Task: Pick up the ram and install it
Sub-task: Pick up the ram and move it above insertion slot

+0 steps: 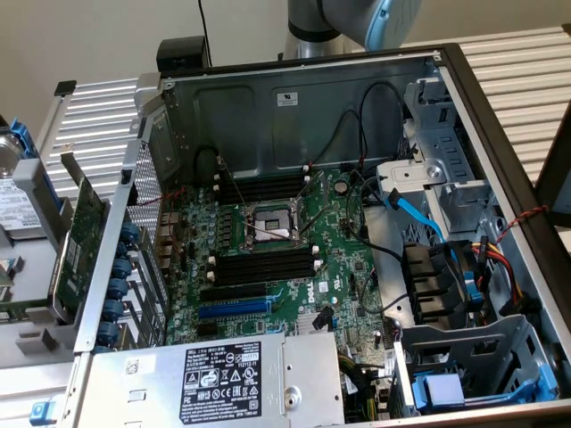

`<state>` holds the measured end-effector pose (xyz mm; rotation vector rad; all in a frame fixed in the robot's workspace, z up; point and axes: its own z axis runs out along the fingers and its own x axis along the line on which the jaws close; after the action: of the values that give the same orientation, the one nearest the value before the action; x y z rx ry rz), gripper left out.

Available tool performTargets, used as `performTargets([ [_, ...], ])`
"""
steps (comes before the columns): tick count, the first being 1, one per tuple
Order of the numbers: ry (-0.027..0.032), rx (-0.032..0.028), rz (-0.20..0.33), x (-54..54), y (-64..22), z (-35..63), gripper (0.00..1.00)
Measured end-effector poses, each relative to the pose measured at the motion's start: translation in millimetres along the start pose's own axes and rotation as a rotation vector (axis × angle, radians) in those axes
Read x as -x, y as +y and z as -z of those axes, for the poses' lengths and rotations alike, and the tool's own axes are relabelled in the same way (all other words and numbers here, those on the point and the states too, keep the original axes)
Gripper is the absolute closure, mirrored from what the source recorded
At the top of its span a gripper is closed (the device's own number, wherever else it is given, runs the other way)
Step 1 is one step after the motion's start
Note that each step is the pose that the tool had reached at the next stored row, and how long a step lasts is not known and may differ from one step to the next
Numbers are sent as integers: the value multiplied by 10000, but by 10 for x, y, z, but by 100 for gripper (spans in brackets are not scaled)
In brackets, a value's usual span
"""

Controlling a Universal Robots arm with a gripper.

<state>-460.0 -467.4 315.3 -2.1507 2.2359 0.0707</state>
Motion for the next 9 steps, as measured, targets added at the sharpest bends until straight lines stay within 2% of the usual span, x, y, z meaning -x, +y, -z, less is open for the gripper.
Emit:
performTargets([
  [3,-1,21,2,-2,-105,124,86],
  [9,0,56,12,8,-334,270,86],
])
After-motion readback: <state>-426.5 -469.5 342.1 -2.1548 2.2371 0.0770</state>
